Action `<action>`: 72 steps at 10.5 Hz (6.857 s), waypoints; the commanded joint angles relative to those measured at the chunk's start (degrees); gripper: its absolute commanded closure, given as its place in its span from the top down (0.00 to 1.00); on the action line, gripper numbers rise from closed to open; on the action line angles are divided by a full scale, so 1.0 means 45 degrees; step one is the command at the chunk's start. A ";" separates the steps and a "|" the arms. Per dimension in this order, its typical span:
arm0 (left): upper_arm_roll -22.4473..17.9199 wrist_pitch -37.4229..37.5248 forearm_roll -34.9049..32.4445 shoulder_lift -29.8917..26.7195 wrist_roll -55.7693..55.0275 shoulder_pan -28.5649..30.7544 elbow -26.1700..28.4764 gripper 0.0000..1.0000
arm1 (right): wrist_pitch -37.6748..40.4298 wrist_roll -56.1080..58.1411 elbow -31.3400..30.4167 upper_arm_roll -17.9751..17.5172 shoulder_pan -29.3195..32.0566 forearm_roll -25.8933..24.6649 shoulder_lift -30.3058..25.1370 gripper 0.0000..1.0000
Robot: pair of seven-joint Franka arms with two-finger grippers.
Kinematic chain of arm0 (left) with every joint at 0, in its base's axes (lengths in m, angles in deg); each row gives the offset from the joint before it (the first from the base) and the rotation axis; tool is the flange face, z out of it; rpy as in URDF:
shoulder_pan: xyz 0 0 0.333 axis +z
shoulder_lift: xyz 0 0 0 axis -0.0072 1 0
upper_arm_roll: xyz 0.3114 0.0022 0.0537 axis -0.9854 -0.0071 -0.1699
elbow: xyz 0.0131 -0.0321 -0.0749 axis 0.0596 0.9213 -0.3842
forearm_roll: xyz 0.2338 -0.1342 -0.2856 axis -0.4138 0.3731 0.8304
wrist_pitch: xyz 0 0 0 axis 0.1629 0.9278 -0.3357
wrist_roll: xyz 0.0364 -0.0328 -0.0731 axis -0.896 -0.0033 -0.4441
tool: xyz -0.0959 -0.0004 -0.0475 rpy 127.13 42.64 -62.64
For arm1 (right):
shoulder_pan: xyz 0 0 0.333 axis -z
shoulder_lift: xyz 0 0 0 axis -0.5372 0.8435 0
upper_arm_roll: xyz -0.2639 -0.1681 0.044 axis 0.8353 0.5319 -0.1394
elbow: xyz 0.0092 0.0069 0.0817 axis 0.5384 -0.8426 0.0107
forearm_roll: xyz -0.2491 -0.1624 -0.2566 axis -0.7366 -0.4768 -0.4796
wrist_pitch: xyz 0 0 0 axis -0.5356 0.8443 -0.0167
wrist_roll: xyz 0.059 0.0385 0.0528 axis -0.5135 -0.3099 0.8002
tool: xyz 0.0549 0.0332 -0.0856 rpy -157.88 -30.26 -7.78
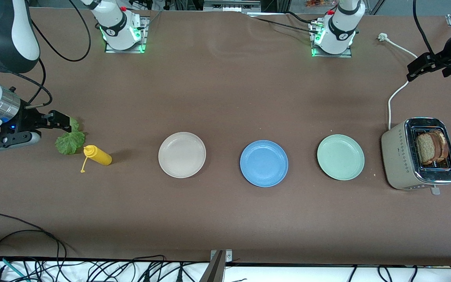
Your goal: Make sandwich in blue plate with both arms
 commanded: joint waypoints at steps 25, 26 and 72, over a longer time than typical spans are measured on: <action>0.0032 0.0188 0.0344 0.0005 0.0015 0.0128 -0.0154 1.00 | 0.0005 0.0111 0.0147 0.0000 0.0097 0.0539 0.0138 1.00; 0.0032 0.0188 0.0344 0.0005 0.0015 0.0128 -0.0154 1.00 | 0.0005 0.0092 0.0147 0.0000 0.0078 0.0520 0.0138 1.00; 0.1146 0.0639 -0.2293 0.3638 -0.0856 0.0357 -0.1893 1.00 | 0.0533 0.0287 0.0713 -0.0019 0.0097 0.0422 0.0587 1.00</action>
